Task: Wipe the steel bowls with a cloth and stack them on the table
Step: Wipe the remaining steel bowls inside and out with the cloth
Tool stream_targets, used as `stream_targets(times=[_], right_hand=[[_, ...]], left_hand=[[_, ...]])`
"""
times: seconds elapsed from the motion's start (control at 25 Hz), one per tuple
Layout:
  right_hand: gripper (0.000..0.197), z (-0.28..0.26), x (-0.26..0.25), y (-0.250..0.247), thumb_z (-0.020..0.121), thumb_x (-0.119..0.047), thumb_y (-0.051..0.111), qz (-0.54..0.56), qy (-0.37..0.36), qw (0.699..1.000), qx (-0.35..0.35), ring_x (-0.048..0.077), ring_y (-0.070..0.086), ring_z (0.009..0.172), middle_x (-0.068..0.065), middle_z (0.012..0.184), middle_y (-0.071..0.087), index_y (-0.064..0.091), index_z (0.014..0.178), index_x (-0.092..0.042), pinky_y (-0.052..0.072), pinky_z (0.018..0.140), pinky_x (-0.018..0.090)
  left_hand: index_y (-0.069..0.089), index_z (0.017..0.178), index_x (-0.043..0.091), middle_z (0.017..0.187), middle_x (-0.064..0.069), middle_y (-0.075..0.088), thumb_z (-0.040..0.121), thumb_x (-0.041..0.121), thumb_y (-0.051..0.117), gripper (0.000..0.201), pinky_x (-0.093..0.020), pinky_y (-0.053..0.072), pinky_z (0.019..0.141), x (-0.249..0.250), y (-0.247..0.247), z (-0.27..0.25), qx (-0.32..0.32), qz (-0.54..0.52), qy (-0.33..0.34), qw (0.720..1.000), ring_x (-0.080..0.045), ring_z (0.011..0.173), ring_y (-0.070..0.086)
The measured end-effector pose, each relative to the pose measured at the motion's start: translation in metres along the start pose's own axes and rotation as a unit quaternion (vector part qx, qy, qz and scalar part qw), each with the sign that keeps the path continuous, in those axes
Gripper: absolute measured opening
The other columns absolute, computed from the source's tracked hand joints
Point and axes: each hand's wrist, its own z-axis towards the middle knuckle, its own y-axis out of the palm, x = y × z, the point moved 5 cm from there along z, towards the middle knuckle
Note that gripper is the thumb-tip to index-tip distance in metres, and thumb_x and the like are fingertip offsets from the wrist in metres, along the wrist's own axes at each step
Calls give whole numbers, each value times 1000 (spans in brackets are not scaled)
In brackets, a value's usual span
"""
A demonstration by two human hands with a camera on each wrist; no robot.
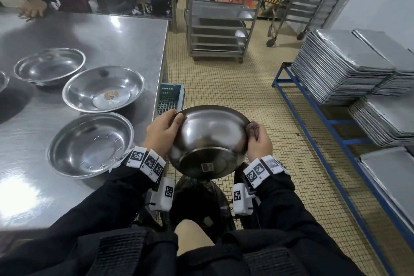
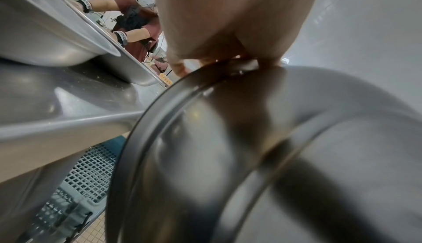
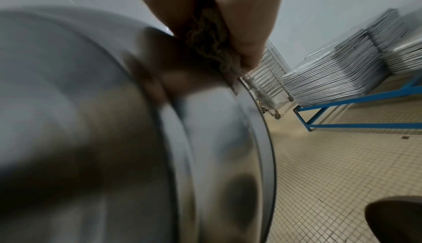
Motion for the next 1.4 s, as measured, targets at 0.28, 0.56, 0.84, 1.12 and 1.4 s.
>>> stream_targets(times=[0.28, 0.56, 0.84, 1.12, 1.4], right_hand=[[18, -3, -46, 30, 95, -13, 47, -196, -184, 961, -65, 21, 46, 100, 5, 107, 56, 59, 107, -6, 35, 85, 26], [30, -13, -58, 41, 93, -10, 52, -120, -231, 959, -110, 6, 39, 106, 8, 128, 43, 53, 122, -7, 41, 90, 9], [32, -55, -63, 40, 90, -16, 54, -116, -337, 930, -92, 13, 49, 113, 4, 127, 53, 57, 121, -11, 46, 96, 29], [42, -24, -68, 45, 96, -36, 39, -118, -260, 958, -37, 17, 43, 122, 4, 133, 46, 52, 128, -11, 38, 99, 30], [44, -37, -30, 32, 101, -29, 33, -62, -180, 981, -39, 5, 36, 123, 6, 144, 37, 36, 143, -15, 35, 98, 18]], left_hand=[[66, 110, 21, 101, 7, 70, 94, 40, 55, 27, -28, 48, 82, 44, 28, -3, -23, 116, 103, 988, -12, 92, 62], [62, 73, 14, 64, 2, 60, 95, 55, 44, 49, -30, 39, 53, 27, 10, 8, 17, 202, 14, 979, -19, 64, 54], [65, 73, 10, 62, -3, 62, 95, 55, 44, 54, -30, 38, 52, 21, -3, 14, 45, 141, -12, 989, -19, 60, 54], [67, 73, 7, 60, -9, 62, 92, 55, 47, 56, -44, 47, 59, 19, -3, 12, 84, 35, 10, 996, -28, 61, 57], [66, 72, 6, 61, -12, 61, 94, 52, 49, 54, -44, 46, 63, 12, -17, 13, 142, -10, -35, 989, -29, 61, 54]])
